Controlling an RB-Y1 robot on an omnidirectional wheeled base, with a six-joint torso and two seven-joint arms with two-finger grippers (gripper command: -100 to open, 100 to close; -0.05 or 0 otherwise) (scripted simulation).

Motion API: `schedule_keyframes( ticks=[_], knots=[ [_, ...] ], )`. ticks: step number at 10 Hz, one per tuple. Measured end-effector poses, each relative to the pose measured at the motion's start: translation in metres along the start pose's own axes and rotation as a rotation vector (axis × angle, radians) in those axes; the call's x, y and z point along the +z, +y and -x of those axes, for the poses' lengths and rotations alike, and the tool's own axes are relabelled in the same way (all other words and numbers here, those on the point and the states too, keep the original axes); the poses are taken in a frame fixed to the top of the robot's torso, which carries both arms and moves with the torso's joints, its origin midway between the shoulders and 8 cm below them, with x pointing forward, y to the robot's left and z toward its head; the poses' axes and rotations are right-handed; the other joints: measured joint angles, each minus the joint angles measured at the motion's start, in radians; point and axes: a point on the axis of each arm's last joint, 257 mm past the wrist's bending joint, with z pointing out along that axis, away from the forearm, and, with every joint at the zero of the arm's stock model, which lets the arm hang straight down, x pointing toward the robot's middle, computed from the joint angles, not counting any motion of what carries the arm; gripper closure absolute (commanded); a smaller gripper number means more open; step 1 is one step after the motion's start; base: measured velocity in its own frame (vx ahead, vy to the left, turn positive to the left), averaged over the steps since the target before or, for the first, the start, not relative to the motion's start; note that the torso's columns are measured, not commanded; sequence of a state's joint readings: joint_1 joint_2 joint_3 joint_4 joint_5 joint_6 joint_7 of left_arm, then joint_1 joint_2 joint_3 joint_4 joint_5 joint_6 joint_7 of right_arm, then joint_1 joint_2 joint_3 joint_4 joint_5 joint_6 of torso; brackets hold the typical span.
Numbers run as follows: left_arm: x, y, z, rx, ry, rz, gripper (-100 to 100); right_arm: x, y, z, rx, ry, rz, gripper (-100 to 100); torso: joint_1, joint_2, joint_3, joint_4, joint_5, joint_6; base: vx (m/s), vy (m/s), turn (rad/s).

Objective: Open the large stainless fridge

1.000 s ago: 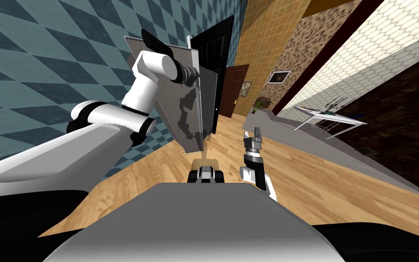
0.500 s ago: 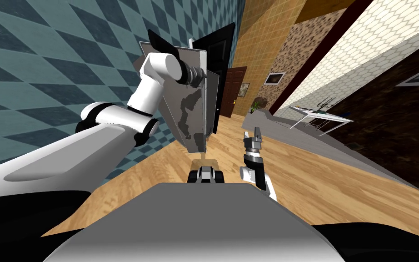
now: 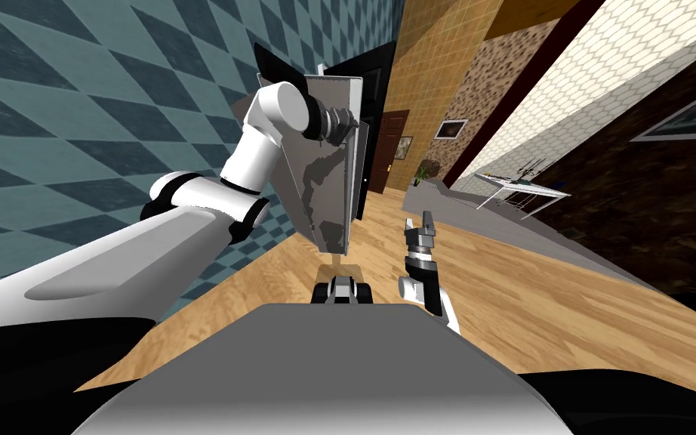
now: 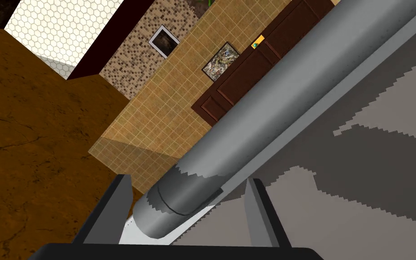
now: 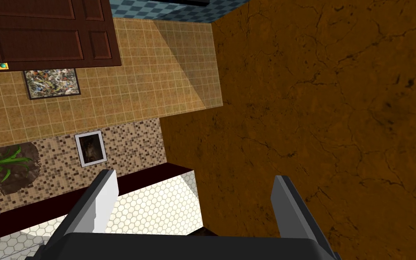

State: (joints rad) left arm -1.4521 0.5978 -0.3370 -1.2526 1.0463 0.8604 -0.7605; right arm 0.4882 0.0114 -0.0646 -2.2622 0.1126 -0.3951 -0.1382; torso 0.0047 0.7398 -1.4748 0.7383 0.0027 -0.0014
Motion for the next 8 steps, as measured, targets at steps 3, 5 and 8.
schedule_keyframes(
  ticks=[3,5,8],
  knots=[
    [-0.017,-0.023,0.015,0.003,0.011,-0.014,-100,0.0,0.0,0.0,0.001,0.0,0.0,0,-0.017,-0.008,-0.005,-0.003,-0.007,0.002,0.068,-0.103,0.091],
    [-0.026,-0.037,0.019,0.007,0.025,-0.015,-100,0.0,0.0,0.0,0.001,0.0,0.0,0,-0.012,-0.009,-0.008,-0.002,-0.007,0.006,0.038,-0.042,0.034],
    [-0.028,-0.039,0.021,0.006,0.024,-0.015,0,0.0,0.0,0.0,0.0,0.0,0.0,0,-0.004,-0.002,-0.002,-0.001,-0.003,0.002,0.0,0.0,0.0]
  ],
)
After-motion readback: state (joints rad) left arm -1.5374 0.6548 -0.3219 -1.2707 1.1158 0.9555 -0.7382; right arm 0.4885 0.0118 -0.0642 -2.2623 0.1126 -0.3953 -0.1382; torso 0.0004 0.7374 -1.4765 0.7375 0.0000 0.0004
